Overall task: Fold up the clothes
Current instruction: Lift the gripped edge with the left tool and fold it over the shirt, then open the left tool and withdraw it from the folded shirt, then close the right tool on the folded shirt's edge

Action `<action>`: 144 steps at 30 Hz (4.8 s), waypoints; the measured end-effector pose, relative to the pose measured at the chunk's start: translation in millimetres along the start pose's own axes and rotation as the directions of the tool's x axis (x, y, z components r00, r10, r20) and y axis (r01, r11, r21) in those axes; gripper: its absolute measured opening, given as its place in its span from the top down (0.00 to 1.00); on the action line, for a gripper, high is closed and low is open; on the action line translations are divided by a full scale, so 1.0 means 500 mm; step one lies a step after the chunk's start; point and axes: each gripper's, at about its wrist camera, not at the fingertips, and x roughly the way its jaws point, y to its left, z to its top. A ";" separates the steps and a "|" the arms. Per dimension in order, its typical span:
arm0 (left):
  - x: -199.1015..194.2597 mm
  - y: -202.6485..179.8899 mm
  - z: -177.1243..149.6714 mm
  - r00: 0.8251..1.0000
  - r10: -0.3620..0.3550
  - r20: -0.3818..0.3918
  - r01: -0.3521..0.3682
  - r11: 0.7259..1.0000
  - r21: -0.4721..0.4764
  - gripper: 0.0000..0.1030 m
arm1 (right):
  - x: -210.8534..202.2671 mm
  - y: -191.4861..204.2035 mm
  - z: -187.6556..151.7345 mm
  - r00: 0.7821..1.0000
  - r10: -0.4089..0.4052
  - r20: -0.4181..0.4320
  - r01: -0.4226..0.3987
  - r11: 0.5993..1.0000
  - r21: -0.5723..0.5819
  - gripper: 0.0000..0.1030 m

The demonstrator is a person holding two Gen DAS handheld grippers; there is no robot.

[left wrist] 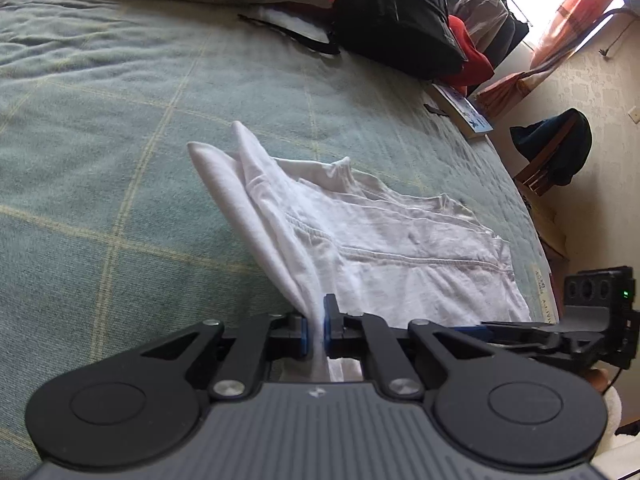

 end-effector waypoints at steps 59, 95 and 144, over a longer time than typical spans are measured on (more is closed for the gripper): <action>0.287 -0.495 -0.024 0.976 -0.098 -0.192 0.149 0.950 0.274 0.95 | -0.430 -0.167 -0.152 0.895 -0.259 0.364 0.259 0.965 0.050 0.00; 0.338 -0.467 0.014 0.951 -0.293 -0.102 0.302 0.949 0.093 0.44 | -0.434 -0.202 -0.166 0.899 -0.254 0.358 0.246 0.967 0.068 0.00; 0.092 -0.372 -0.223 0.986 -0.012 0.166 -0.071 0.873 0.483 0.22 | -0.287 -0.299 -0.068 0.936 0.086 0.341 -0.119 0.990 0.079 0.42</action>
